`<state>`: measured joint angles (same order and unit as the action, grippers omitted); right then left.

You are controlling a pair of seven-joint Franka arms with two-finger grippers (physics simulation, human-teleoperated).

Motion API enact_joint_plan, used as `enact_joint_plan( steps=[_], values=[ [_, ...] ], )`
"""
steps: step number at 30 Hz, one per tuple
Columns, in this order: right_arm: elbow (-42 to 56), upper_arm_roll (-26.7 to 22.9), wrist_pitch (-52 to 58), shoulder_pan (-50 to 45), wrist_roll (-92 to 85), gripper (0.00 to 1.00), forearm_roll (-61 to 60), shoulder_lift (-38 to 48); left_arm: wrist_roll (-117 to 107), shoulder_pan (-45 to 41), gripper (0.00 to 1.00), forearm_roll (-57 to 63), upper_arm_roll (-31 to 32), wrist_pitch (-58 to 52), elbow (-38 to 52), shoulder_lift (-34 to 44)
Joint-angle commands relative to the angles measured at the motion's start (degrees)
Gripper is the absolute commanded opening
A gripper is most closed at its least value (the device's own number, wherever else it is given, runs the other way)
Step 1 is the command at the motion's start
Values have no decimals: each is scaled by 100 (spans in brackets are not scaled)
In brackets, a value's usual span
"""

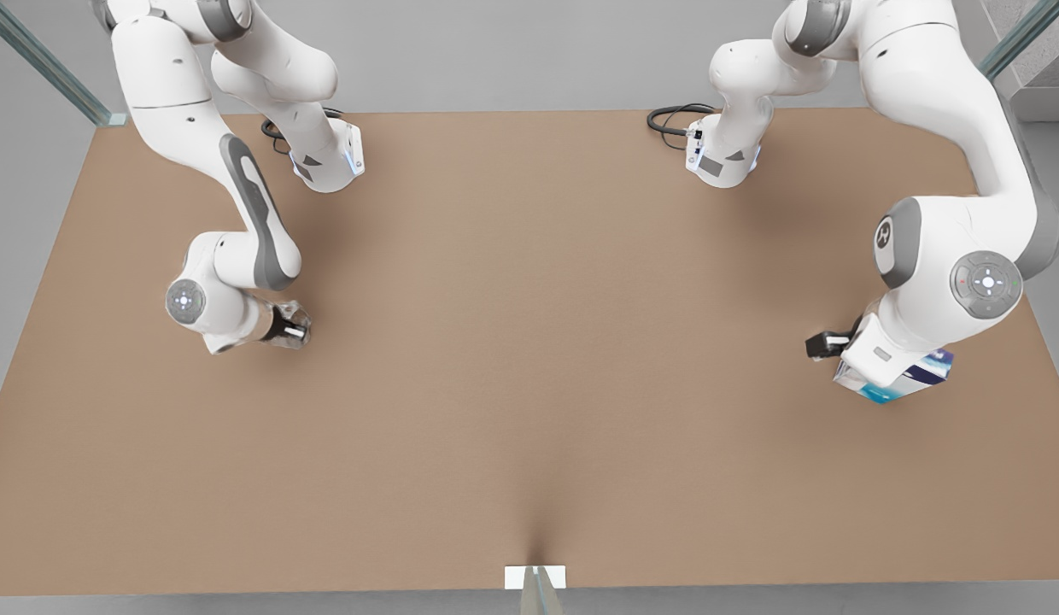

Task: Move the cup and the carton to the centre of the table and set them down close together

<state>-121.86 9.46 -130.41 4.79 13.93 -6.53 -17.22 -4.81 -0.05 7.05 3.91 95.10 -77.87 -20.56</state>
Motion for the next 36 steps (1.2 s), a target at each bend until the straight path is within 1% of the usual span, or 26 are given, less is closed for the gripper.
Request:
enact_joint_plan(
  steps=[1, 5, 6, 7, 9, 10, 11, 12, 13, 15, 16, 18, 19, 22, 23, 24, 25, 26, 27, 30, 32, 33, 35, 36],
  values=[
    [294, 178, -2, -39, -4, 21, -15, -132, 24, 40, 100, 16, -22, 88, 0, 0],
    [3308, 144, -46, -1832, 66, 21, -173, -1837, 86, 163, 100, -63, -22, 105, 0, -44],
    [3932, -163, -37, -2359, 84, 21, -357, -2154, 94, 356, 100, -142, -13, 53, 0, 0],
    [4486, -972, -11, -3194, 75, 21, -998, -2444, 173, 374, 100, -133, -13, 35, 9, 0],
    [5365, -1991, -19, -4327, 119, 21, -2123, -3006, 1051, 374, 100, -125, -22, 35, 18, 0],
    [5603, -2466, -19, -4749, 119, 21, -2580, -3270, 1954, 426, 100, -125, -22, 0, 141, 0],
    [5814, -2765, -28, -4979, 119, 21, -2906, -3542, 2888, 532, 100, -133, -22, 26, 176, 0],
    [5840, -2915, -46, -5093, 119, 21, -3012, -3666, 3696, 576, 100, -125, -22, 35, 237, 0],
    [6077, -3003, -72, -5111, 110, 21, -3021, -3859, 5058, 813, 100, -238, -4, 18, 202, -9],
    [6315, -3258, -81, -5128, 101, 22, -3038, -4079, 7589, 814, 100, -300, -22, 88, 333, -36],
    [6332, -3398, -265, -5216, 49, 28, -3047, -4158, 8662, 822, 99, -292, -31, 97, 466, -44],
    [6420, -3494, -292, -5303, 31, 43, -3038, -4316, 10525, 822, 99, -274, -39, 97, 633, -36],
    [6420, -3750, -292, -5471, 31, 46, -3047, -4448, 10983, 822, 100, -292, -31, 88, 624, -9],
    [6420, -3759, -406, -5524, 31, 47, -3047, -4580, 11651, 831, 100, -292, 5, 36, 606, 8],
    [6420, -3768, -406, -5533, 40, 51, -3047, -4580, 11836, 805, 100, -265, -4, 9, 580, 35],
    [6420, -3768, -406, -5533, 40, 53, -3047, -4571, 11889, 831, 100, -274, 13, 0, 536, 70],
    [6420, -3768, -406, -5533, 40, 65, -3047, -4571, 12039, 928, 100, -283, 13, 0, 326, 228],
    [6420, -3759, -415, -5550, 31, 91, -3047, -4571, 12065, 1147, 100, -274, 22, 79, -175, 483],
    [6420, -3759, -415, -5568, 14, 100, -3047, -4562, 12179, 1349, 100, -274, 22, 97, -378, 588],
    [6420, -3741, -415, -5576, 14, 100, -3056, -4536, 13146, 1956, 100, -300, 22, 395, -422, 518],
    [6412, -3715, -397, -5585, 57, 100, -3056, -4457, 13629, 2228, 100, -300, 40, 940, -606, 474],
    [6403, -3706, -353, -5664, 75, 100, -3196, -4325, 13858, 2299, 100, -300, 40, 1204, -615, 325],
    [6350, -3697, -240, -5752, 101, 100, -3231, -4062, 14087, 2413, 100, -300, 75, 1538, -826, 263],
    [6350, -3715, 68, -5743, 102, 100, -3231, -3886, 14087, 2413, 100, -292, 101, 1591, -896, 272]
  ],
)
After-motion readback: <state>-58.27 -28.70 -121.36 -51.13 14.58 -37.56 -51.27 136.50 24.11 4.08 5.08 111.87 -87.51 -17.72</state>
